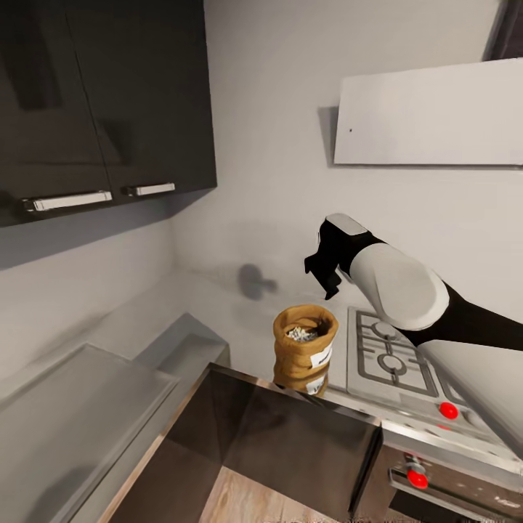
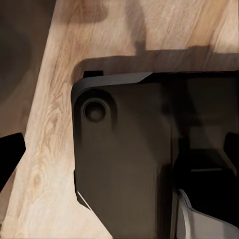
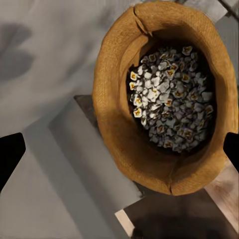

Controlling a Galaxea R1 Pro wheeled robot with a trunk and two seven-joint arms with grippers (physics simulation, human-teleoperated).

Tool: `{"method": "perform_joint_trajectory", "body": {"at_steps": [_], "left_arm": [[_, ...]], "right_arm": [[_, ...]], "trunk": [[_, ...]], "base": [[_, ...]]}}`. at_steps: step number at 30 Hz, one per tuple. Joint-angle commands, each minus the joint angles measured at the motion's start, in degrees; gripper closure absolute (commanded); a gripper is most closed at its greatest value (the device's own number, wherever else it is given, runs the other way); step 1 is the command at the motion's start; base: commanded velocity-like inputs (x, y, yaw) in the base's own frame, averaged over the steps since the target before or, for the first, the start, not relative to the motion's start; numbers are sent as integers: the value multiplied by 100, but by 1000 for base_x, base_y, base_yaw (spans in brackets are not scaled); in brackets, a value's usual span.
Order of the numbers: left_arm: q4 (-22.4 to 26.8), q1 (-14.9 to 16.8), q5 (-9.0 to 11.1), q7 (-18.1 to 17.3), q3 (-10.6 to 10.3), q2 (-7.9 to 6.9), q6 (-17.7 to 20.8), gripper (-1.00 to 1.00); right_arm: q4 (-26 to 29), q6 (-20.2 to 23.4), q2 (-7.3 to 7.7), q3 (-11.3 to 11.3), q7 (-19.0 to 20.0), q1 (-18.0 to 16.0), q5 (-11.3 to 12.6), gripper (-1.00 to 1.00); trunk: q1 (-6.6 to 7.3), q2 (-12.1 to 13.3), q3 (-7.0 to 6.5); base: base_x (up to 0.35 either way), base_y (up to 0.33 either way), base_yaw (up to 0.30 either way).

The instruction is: In the kitchen, take the popcorn bag from the countertop, put it into the microwave, and heat it until the popcorn is cooked so the cooked popcorn ends up inside the bag.

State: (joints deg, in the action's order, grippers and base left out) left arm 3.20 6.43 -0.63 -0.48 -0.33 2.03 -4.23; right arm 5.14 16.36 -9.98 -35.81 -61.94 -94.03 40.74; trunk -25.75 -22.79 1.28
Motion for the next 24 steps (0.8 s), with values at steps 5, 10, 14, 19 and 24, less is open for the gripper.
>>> {"method": "perform_joint_trajectory", "body": {"at_steps": [5,10,14,19,24], "left_arm": [[-3,2,-1,-5,3,-1,-20,-100],[-3,6,-6,-5,6,-1,-20,-100],[-2,7,-3,-5,7,-1,-19,-100],[4,7,-6,-5,7,-1,-17,-100],[5,7,-7,-5,7,-1,-19,-100]], "right_arm": [[14,60,-2,48,-25,17,40,-100],[22,59,-2,56,23,139,40,-100],[23,57,-2,61,24,156,39,-100],[24,15,-2,298,32,209,40,-100],[23,-9,-2,334,33,405,40,-100]], "trunk": [[-3,-13,47],[-3,-13,56],[-3,-13,57],[-3,-13,57],[-3,-13,57]], "base": [[0,0,-220],[0,0,-64],[0,0,-5],[0,0,0],[0,0,0]]}}
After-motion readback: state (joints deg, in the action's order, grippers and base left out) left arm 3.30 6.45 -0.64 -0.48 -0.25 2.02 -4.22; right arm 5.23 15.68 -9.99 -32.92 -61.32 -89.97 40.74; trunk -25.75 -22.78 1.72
